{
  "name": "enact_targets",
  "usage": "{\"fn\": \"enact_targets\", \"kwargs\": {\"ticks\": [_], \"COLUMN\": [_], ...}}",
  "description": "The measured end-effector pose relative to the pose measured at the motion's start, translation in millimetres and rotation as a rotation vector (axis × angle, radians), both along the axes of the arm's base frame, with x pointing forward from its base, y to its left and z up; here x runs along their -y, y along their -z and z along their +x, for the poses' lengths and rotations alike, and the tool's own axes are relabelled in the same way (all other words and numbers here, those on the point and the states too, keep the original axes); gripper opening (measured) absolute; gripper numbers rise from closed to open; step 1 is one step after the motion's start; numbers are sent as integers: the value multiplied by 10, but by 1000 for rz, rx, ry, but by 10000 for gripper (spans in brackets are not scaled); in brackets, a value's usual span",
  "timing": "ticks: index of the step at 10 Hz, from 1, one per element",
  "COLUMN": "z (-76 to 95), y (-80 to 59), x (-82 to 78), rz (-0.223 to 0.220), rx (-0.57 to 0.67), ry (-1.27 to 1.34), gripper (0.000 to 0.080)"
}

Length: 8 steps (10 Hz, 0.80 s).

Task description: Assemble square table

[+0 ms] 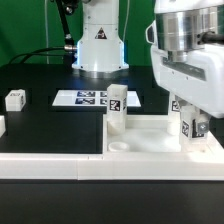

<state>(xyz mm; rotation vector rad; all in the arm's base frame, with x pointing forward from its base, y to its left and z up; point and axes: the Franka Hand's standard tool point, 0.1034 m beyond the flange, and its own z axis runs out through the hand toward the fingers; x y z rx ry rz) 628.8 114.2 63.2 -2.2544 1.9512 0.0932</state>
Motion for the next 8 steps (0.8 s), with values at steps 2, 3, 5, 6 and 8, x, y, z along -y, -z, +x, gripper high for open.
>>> {"fn": "enact_targets", "kwargs": {"ticks": [2, 3, 5, 6, 8], "z": [-3, -3, 2, 0, -6], "y": [0, 0, 5, 4, 1], "x": [-21, -25, -13, 13, 83], "rz": [8, 11, 28, 52, 62], "rx": [-14, -20, -52, -89, -117], "ry": [83, 126, 297, 433, 585], "gripper": [291, 291, 291, 291, 292]}}
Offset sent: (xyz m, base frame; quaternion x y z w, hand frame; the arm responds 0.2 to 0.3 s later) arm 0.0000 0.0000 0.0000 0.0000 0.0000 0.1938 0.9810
